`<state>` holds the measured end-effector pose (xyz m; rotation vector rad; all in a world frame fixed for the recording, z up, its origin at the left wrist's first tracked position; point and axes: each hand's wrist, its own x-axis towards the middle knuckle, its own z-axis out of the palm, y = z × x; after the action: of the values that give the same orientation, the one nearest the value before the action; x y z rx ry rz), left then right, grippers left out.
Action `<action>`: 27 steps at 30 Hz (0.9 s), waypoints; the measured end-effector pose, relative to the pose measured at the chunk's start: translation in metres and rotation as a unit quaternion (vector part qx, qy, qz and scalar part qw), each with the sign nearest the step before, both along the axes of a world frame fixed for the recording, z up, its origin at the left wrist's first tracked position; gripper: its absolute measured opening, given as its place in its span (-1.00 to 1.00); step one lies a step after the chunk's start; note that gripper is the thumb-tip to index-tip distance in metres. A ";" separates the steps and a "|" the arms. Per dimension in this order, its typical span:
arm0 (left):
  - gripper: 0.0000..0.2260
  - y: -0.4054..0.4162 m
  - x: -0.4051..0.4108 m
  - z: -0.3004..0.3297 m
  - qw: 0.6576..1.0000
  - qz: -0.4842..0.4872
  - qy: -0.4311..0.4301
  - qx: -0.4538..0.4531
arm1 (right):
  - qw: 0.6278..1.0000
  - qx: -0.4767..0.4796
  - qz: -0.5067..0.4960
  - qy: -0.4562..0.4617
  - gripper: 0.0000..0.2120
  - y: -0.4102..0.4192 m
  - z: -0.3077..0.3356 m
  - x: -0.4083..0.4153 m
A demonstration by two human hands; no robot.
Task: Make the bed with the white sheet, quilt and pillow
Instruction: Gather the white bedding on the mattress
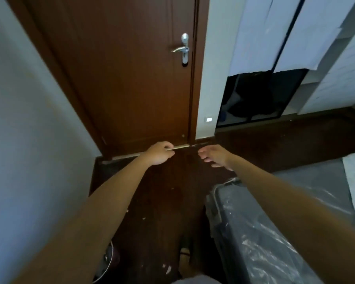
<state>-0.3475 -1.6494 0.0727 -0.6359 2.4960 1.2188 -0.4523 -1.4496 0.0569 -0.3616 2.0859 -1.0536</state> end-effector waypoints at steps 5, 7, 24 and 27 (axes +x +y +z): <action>-0.68 0.001 -0.186 0.009 0.996 -0.090 0.023 -0.007 | 0.994 -0.015 -0.105 0.002 -0.77 0.001 0.005 -0.137; -0.70 -0.003 -0.242 0.013 0.992 -0.116 0.038 0.008 | 0.992 0.007 -0.126 0.014 -0.74 0.003 0.014 -0.181; -0.67 0.045 -0.713 -0.014 0.945 -0.307 -0.062 0.100 | 0.923 0.087 -0.375 -0.008 -0.69 0.065 0.010 -0.527; -0.67 0.137 -0.771 -0.019 0.915 -0.393 -0.060 0.065 | 0.892 0.096 -0.441 -0.014 -0.70 0.124 0.005 -0.548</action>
<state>-1.1186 -1.5124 0.0538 0.3166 2.1694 0.9589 -1.0003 -1.3257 0.0619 0.7781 2.3308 -1.2960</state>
